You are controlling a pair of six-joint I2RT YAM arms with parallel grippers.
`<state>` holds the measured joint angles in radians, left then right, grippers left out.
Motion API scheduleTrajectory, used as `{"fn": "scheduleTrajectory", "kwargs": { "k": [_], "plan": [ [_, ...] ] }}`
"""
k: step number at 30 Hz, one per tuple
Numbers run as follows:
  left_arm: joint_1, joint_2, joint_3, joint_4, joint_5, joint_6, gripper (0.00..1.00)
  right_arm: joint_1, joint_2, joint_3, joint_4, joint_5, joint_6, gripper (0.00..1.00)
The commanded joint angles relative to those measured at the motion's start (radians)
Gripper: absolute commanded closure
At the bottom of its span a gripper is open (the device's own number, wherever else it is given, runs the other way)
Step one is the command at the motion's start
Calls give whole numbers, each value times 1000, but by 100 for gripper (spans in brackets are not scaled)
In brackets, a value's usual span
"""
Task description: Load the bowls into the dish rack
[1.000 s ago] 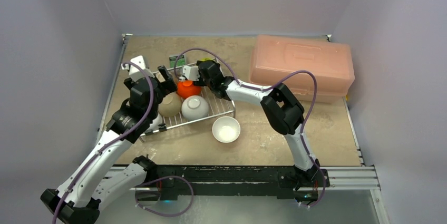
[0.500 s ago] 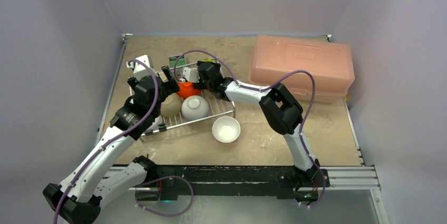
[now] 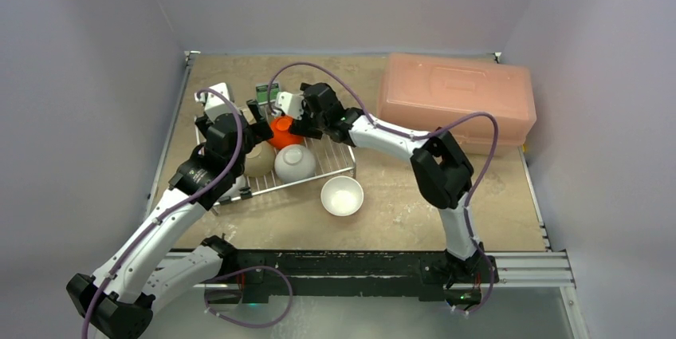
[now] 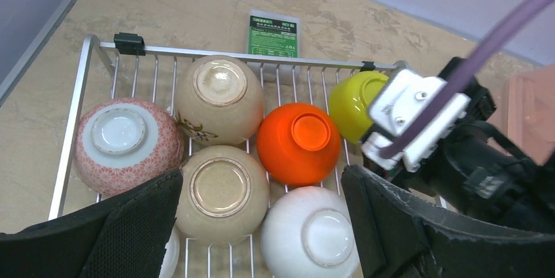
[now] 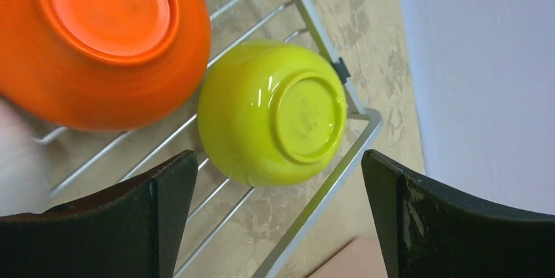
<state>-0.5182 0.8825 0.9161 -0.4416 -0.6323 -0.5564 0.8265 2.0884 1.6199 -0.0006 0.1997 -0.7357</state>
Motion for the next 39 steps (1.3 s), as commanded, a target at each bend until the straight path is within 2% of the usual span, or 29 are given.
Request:
{"fn": "scheduleTrajectory", "kwargs": {
  "k": [1,3,5,9,11,16,20,27,34,39],
  "plan": [
    [3,-1,-15,26,10,-2,8,0,-120,38,-45,-127,110,2],
    [3,-1,-16,26,12,-3,8,-3,-143,26,-35,-148,147,4],
    [3,1,-17,26,14,-5,8,-13,-155,25,-11,-133,216,13],
    [3,3,-17,25,16,-5,8,-67,-140,64,-47,-132,400,39],
    [2,4,-19,24,17,-5,8,-82,-146,46,-53,-135,482,46],
    [3,-2,-22,31,22,-10,8,-112,-208,-66,-19,-198,694,49],
    [3,-10,-29,54,45,-10,8,-116,-197,-103,-12,-232,808,59],
    [3,-14,-37,77,90,13,8,-117,-145,-94,-7,-203,872,62],
    [3,4,-42,159,319,99,10,-117,-83,-47,-12,-154,874,62],
    [3,15,-34,167,363,107,10,-117,-35,9,-41,-111,873,62]
  ]
}}
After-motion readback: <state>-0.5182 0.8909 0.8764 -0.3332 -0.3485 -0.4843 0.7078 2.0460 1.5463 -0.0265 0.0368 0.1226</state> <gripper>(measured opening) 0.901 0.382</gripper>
